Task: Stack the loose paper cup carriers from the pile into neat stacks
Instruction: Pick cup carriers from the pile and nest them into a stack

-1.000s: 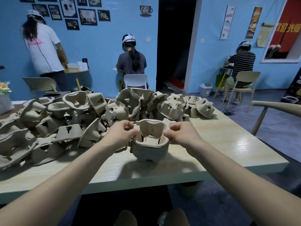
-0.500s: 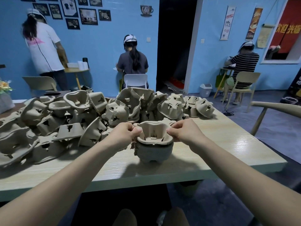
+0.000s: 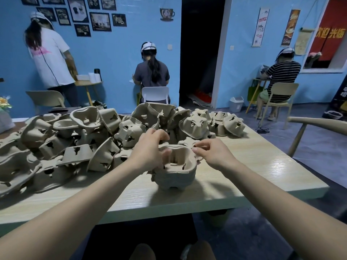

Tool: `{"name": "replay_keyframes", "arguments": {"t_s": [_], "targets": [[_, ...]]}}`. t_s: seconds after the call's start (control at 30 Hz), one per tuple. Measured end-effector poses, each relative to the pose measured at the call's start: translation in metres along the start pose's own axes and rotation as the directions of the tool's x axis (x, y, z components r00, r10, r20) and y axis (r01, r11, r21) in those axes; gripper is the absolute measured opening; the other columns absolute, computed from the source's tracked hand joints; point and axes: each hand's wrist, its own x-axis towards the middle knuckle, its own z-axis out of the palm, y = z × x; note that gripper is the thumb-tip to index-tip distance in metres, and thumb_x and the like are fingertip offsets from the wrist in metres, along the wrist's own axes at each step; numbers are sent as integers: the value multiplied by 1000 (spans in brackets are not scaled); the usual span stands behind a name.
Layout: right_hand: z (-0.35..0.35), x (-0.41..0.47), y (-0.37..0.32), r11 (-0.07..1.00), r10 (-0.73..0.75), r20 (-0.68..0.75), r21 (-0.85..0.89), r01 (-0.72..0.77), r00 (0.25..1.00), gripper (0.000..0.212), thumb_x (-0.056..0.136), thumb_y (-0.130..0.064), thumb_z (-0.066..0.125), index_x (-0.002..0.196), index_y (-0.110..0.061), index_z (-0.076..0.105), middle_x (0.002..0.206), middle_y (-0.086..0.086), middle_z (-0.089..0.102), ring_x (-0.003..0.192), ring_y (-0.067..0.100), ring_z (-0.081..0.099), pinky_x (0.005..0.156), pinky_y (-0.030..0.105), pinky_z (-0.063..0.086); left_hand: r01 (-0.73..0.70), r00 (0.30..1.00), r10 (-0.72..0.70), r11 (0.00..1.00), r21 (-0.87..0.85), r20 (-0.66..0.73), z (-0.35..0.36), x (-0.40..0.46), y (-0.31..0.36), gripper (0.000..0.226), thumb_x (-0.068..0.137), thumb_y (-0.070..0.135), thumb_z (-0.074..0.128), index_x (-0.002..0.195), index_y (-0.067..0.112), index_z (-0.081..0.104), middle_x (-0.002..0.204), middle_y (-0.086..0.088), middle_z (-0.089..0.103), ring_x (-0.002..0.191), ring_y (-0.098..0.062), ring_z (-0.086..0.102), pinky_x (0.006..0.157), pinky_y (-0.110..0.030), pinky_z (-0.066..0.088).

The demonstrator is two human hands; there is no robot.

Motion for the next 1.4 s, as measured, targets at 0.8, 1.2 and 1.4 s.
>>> {"name": "replay_keyframes", "arguments": {"t_s": [0.8,1.2,1.4], "targets": [[-134,148,131,943,111,-291,-272,-193,950,38,87,-25,62,123,-12,56,129,13,49,121,31,45,99,38,39,-211,966,183,966,148,182,155,194,122,41,87,15,58,127,15,48,130,-5,46,118,-24,45,93,-34,40],[-142,240,151,917,30,-68,-396,-55,997,82,75,-45,73,142,-19,34,146,5,32,136,26,25,111,41,28,-187,969,132,943,274,208,193,298,114,43,90,6,48,132,13,41,137,-8,39,126,-27,38,97,-41,40],[-140,255,165,914,45,92,-405,-4,995,82,66,-46,79,136,-22,42,135,3,45,128,26,39,104,44,38,-163,948,60,934,317,312,212,334,108,42,90,4,47,131,10,41,139,-9,40,124,-28,43,97,-40,42]]}}
